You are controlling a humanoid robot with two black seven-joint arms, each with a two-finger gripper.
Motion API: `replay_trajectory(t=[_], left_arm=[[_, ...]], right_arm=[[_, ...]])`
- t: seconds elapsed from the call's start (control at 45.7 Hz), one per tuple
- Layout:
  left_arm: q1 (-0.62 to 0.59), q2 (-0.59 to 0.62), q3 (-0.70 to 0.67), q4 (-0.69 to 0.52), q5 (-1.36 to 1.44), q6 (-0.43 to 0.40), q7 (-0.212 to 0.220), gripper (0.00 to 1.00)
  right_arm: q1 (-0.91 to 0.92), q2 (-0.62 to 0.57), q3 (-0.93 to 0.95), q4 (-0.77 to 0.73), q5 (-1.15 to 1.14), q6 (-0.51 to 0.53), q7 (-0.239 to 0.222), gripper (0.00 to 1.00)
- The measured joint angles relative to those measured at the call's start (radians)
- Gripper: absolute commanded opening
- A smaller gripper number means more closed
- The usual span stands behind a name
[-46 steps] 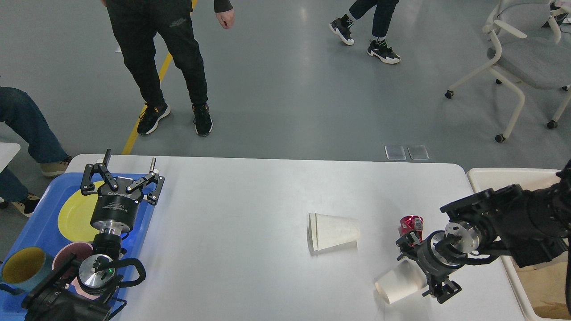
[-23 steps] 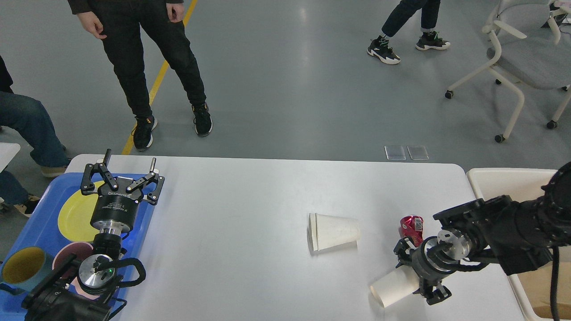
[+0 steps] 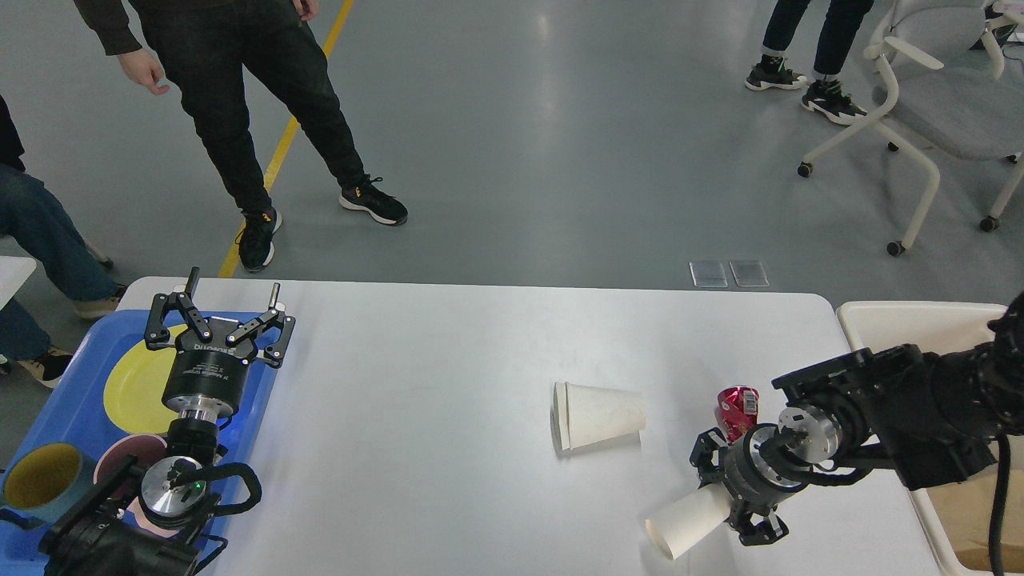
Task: Tidy desktop
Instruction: 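Grasp the tipped white paper cup with the right gripper, then lift the white cup into the white bin and release it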
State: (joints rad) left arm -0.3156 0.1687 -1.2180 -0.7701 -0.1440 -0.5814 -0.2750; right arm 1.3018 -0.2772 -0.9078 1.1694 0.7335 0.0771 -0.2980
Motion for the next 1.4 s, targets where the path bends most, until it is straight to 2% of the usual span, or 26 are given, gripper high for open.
replay_trajectory(t=[0.328, 0.438, 0.613, 0.723, 0.766, 0.832, 0.942, 1.073, 1.248, 1.401], left_arm=[[0.0, 0.0, 0.0, 0.0, 0.0, 0.0, 0.0, 0.96], [0.0, 0.0, 0.0, 0.0, 0.0, 0.0, 0.0, 0.96], [0.0, 0.0, 0.0, 0.0, 0.0, 0.0, 0.0, 0.96], [0.0, 0.0, 0.0, 0.0, -0.001, 0.0, 0.0, 0.96], [0.0, 0.0, 0.0, 0.0, 0.0, 0.0, 0.0, 0.96], [0.0, 0.0, 0.0, 0.0, 0.0, 0.0, 0.0, 0.96], [0.0, 0.0, 0.0, 0.0, 0.0, 0.0, 0.0, 0.96], [0.0, 0.0, 0.0, 0.0, 0.0, 0.0, -0.001, 0.96], [0.0, 0.0, 0.0, 0.0, 0.0, 0.0, -0.001, 0.96], [0.0, 0.0, 0.0, 0.0, 0.0, 0.0, -0.001, 0.96]], right_arm=[[0.002, -0.002, -0.005, 0.004, -0.003, -0.014, -0.001, 0.0], [0.042, -0.019, -0.014, 0.046, -0.004, -0.014, -0.002, 0.0], [0.279, -0.056, -0.097, 0.261, -0.016, -0.009, -0.004, 0.0], [0.476, -0.049, -0.178, 0.396, -0.042, 0.011, -0.024, 0.0], [0.561, -0.044, -0.217, 0.448, -0.06, 0.038, -0.035, 0.0], [0.682, -0.043, -0.274, 0.498, -0.103, 0.132, -0.045, 0.0], [0.852, -0.058, -0.363, 0.529, -0.201, 0.369, -0.045, 0.0], [1.041, -0.1, -0.439, 0.56, -0.314, 0.55, -0.037, 0.0], [1.125, -0.12, -0.501, 0.568, -0.367, 0.595, -0.028, 0.0], [1.119, -0.136, -0.579, 0.54, -0.39, 0.507, -0.029, 0.0]])
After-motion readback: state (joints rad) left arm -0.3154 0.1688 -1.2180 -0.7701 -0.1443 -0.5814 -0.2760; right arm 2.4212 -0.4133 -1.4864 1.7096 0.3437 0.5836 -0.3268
